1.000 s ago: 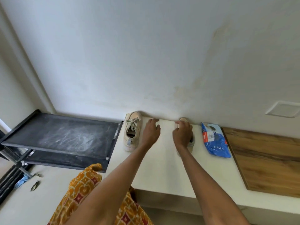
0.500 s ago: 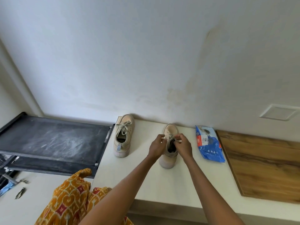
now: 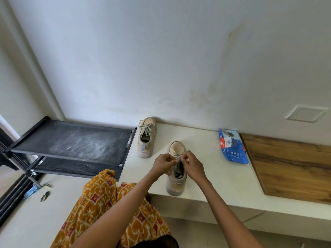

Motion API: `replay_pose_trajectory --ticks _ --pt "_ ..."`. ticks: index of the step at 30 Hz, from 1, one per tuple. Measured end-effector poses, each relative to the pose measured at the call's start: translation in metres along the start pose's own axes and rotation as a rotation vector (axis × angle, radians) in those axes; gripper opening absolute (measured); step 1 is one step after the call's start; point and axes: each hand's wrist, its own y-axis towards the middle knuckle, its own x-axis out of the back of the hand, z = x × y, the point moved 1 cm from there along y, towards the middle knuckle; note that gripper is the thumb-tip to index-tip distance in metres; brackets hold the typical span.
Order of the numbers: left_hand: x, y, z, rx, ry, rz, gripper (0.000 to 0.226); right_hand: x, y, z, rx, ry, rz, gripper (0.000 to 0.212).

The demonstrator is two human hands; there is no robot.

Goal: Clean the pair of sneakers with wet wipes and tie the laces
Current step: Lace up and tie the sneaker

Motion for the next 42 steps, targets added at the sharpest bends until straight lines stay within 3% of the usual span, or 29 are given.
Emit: replay_pose_trajectory --ticks 5,11,17,21,25,28,30,33,37,42 --pt "0.012 -0.015 0.005 0.040 0.039 0.029 0.014 -0.003 -0.022 0.012 0.045 -0.010 0.077 0.005" --pt "0.022 -0.021 -0.007 0.184 0.030 0.165 0.009 0.002 -0.033 0.018 0.001 0.059 0.054 0.004" --pt "0.016 -0.024 0.003 0.269 -0.088 0.173 0.017 0.003 -0.042 0.024 -0.009 -0.123 0.018 0.017" --pt "0.016 -0.025 0.002 0.220 -0.100 0.165 0.023 -0.005 -0.044 0.038 -0.027 -0.324 0.006 0.027" --pt "0.019 -0.024 -0.004 0.196 -0.034 0.168 0.024 -0.012 -0.044 0.046 -0.046 -0.371 0.017 0.031" --pt "0.018 -0.025 -0.008 0.187 0.047 0.216 0.011 -0.006 -0.043 0.038 -0.042 -0.249 0.073 0.024" --pt "0.015 -0.024 -0.009 0.169 0.130 0.240 0.020 0.001 -0.043 0.030 -0.071 -0.087 0.073 0.020" --pt "0.008 -0.020 -0.011 0.027 0.367 0.145 0.037 0.006 -0.043 0.024 -0.099 0.083 0.045 0.013" --pt "0.005 -0.018 -0.019 -0.247 0.646 0.036 0.026 0.006 -0.042 0.020 -0.078 0.114 0.057 0.012" --pt "0.010 -0.013 -0.020 -0.251 0.622 0.016 0.015 -0.002 -0.047 0.016 -0.009 0.034 0.075 0.020"
